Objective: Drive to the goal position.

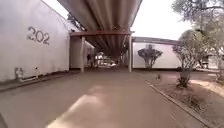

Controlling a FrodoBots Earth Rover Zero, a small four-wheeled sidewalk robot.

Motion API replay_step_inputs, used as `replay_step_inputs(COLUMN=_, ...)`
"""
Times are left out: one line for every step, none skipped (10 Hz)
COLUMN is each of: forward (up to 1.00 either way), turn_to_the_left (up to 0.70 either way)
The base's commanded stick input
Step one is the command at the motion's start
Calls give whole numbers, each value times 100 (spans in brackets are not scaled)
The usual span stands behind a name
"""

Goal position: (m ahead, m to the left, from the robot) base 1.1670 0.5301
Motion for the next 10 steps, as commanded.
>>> replay_step_inputs(forward=70, turn_to_the_left=-29)
replay_step_inputs(forward=70, turn_to_the_left=-25)
replay_step_inputs(forward=70, turn_to_the_left=-21)
replay_step_inputs(forward=70, turn_to_the_left=-17)
replay_step_inputs(forward=70, turn_to_the_left=-13)
replay_step_inputs(forward=70, turn_to_the_left=-9)
replay_step_inputs(forward=70, turn_to_the_left=-5)
replay_step_inputs(forward=70, turn_to_the_left=0)
replay_step_inputs(forward=70, turn_to_the_left=6)
replay_step_inputs(forward=70, turn_to_the_left=13)
